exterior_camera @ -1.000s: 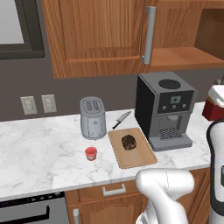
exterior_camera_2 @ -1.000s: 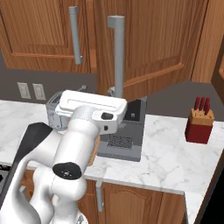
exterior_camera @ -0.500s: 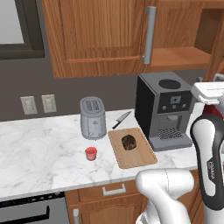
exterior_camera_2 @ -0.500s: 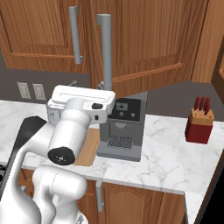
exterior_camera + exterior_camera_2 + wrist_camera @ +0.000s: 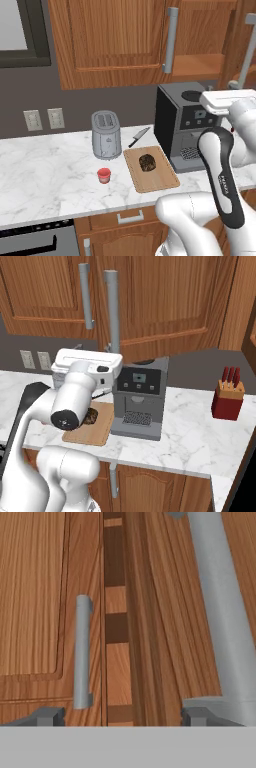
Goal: Pick the bread, place it on the cutting board, pick the jam, place it on the counter, and close the cabinet.
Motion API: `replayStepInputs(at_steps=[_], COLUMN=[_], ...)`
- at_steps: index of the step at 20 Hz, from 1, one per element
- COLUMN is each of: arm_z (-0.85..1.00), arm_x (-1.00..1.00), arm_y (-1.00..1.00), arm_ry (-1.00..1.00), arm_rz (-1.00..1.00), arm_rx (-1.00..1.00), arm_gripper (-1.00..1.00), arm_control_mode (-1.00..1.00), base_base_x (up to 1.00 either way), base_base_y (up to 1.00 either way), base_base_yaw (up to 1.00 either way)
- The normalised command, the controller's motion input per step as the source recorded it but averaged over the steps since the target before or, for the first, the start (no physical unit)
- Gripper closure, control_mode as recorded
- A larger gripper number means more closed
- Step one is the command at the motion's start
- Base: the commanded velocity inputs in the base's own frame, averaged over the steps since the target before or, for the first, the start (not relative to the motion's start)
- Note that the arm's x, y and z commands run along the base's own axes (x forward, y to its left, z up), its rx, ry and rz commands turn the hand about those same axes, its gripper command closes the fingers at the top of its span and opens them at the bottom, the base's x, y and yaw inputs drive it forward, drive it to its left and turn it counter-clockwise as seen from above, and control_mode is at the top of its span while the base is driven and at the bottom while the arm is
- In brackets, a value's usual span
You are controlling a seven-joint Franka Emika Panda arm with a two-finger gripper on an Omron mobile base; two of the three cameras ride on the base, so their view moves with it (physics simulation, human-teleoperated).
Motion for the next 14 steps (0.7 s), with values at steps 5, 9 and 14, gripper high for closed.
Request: replayStepInputs(at_steps=[5, 9, 14], arm_z=[-0.23, -0.21, -0.27], arm_x=[0.57, 0.58, 0.59], arm_y=[0.2, 0.14, 0.1], arm_ry=[0.0, 0.0, -0.02], arm_rz=[0.0, 0.0, 0.0], arm_rx=[0.0, 0.0, 0.0], arm_gripper=[-1.0, -1.0, -1.0], arm_control_mode=[-1.0, -1.0, -1.0], base_base_x=[0.0, 0.0, 0.0], base_base_y=[0.0, 0.0, 0.0], base_base_yaw=[0.0, 0.0, 0.0])
